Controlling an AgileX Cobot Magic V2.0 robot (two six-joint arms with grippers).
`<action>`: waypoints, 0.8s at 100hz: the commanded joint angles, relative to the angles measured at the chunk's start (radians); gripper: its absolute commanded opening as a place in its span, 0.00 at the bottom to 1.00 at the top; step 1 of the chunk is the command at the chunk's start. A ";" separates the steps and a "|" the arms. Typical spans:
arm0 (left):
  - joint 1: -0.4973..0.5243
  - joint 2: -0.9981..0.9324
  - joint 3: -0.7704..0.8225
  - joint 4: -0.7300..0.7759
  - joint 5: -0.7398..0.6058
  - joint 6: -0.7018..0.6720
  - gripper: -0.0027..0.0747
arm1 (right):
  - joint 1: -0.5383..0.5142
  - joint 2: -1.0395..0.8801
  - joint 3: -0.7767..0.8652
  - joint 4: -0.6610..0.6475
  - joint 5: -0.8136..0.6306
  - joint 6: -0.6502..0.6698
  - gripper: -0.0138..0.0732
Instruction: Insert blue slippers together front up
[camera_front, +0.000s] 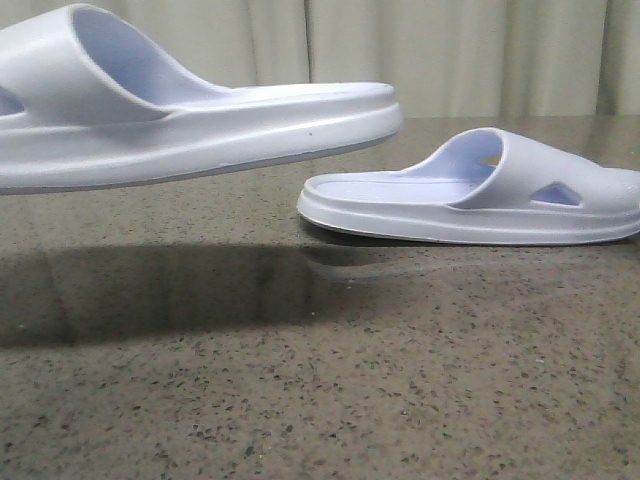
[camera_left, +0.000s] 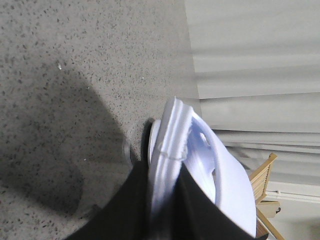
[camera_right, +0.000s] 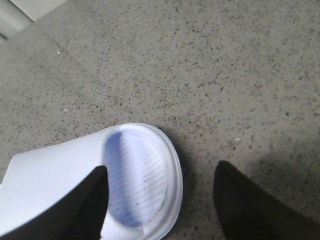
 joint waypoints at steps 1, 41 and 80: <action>-0.001 0.002 -0.028 -0.049 0.012 0.005 0.06 | -0.007 0.017 -0.031 0.053 -0.081 0.001 0.61; -0.001 0.002 -0.028 -0.049 0.012 0.006 0.06 | -0.007 0.064 -0.031 0.107 -0.085 0.001 0.61; -0.001 0.002 -0.028 -0.049 0.012 0.006 0.06 | -0.007 0.082 -0.031 0.141 -0.091 0.001 0.61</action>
